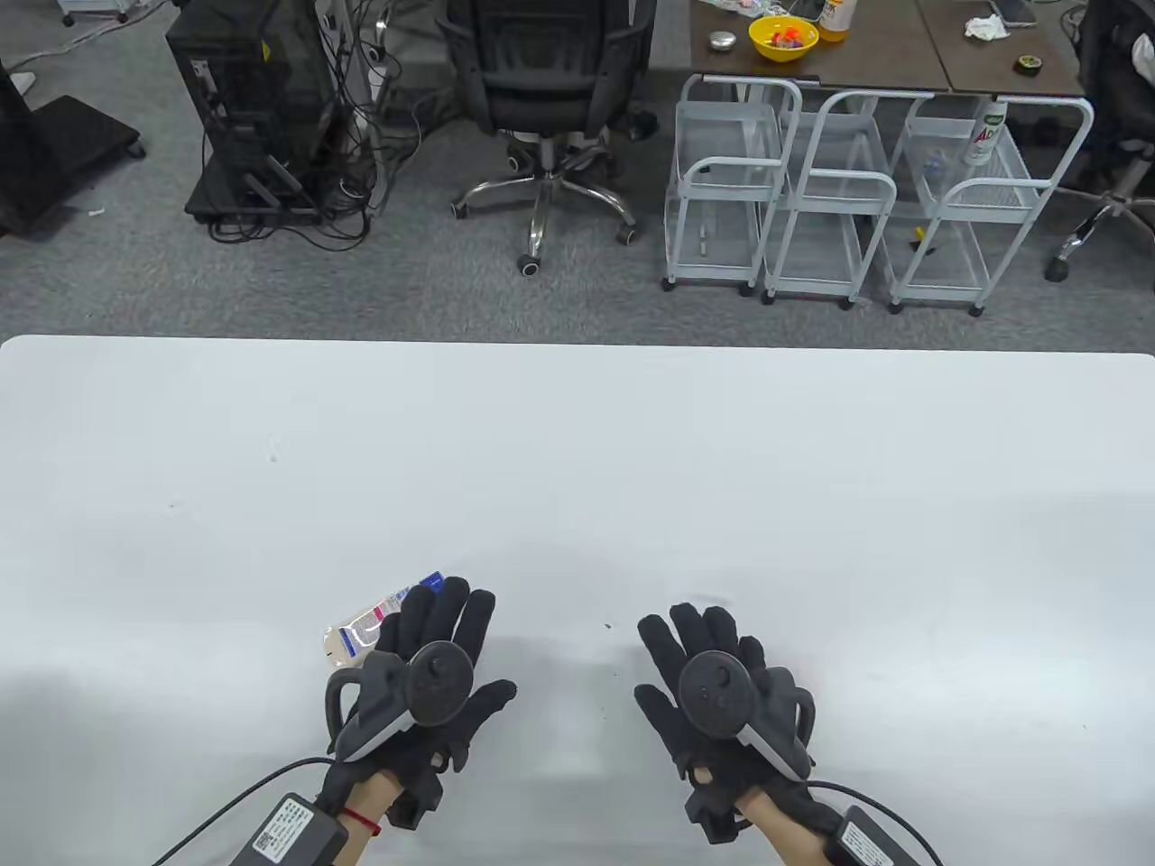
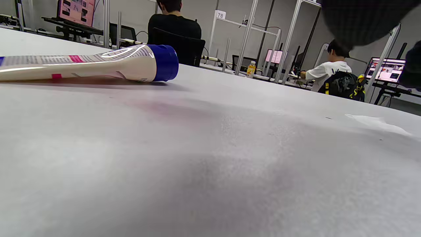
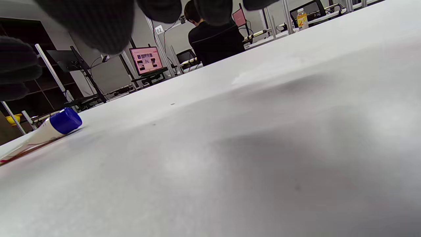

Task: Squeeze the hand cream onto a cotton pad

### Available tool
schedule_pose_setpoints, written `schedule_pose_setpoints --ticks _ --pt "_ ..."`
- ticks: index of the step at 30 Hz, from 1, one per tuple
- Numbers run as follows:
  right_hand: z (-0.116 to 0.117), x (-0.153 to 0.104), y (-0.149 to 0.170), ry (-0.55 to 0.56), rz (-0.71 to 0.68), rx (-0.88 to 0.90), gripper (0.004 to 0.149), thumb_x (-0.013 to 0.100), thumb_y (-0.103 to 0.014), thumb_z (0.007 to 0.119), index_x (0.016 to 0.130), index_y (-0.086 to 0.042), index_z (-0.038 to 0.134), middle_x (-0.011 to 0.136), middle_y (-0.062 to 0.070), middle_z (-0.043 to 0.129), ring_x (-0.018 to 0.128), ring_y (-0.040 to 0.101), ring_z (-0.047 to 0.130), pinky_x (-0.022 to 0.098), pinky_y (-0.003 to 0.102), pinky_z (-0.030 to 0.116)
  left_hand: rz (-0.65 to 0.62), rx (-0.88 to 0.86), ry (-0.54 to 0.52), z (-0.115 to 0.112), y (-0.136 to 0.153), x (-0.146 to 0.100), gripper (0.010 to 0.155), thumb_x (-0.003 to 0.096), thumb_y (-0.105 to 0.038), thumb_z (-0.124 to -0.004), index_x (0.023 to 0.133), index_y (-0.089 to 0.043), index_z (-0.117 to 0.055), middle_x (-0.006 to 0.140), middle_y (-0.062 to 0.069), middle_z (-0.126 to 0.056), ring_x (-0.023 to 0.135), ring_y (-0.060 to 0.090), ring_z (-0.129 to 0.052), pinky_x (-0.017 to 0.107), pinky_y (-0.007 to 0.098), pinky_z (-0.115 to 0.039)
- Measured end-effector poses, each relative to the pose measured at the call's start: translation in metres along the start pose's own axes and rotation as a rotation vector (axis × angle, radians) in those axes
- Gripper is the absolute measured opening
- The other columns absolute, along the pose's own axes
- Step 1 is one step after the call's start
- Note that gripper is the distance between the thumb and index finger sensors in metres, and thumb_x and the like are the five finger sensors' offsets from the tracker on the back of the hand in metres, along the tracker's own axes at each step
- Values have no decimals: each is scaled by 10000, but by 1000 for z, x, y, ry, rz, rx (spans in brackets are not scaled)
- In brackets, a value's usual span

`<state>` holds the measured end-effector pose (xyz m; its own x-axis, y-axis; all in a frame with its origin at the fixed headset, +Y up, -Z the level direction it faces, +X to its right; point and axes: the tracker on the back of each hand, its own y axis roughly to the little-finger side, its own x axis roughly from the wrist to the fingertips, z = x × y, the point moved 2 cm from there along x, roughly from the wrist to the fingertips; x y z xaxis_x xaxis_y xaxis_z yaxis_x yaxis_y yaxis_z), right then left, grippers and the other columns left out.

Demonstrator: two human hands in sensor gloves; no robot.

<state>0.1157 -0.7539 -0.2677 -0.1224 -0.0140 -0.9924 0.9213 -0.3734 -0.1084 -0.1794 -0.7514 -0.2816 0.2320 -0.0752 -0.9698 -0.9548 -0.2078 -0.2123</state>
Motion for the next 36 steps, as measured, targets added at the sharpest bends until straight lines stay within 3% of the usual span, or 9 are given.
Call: schedule_pose_setpoints --ticks 12,20,26,30,36 --pt "0 0 5 -23 5 2 707 428 -503 780 1070 -365 516 1152 59 445 1110 463 379 724 688 375 18 16 -25 8 0 -2 894 391 -695 -651 1099 -367 -214 1235 31 -189 1102 459 -310 738 634 -332" --pt "-7 0 13 3 24 14 709 428 -498 782 1071 -359 516 1151 63 448 1105 472 390 724 688 376 164 -32 -82 29 37 0 904 391 -683 -678 1103 -355 -227 1234 48 -185 1098 472 -308 733 641 -328" --pt "-6 1 11 -6 2 9 707 429 -497 784 1070 -358 520 1150 63 451 1104 473 399 724 689 376 378 -74 32 20 85 9 899 399 -632 -728 1105 -315 -270 1233 71 -259 1100 459 -381 737 628 -376" --pt "-5 0 9 -18 -8 13 705 429 -495 784 1069 -358 523 1151 63 450 1102 476 403 724 690 375 412 -48 133 6 97 15 892 401 -610 -746 1103 -289 -299 1229 56 -343 1097 428 -457 743 604 -419" --pt "-5 0 9 -23 -10 18 703 430 -494 784 1069 -353 529 1152 63 444 1103 476 398 724 690 374 435 -27 178 -5 102 22 812 427 -514 -749 1094 -289 -343 1215 39 -440 1088 402 -522 747 587 -445"
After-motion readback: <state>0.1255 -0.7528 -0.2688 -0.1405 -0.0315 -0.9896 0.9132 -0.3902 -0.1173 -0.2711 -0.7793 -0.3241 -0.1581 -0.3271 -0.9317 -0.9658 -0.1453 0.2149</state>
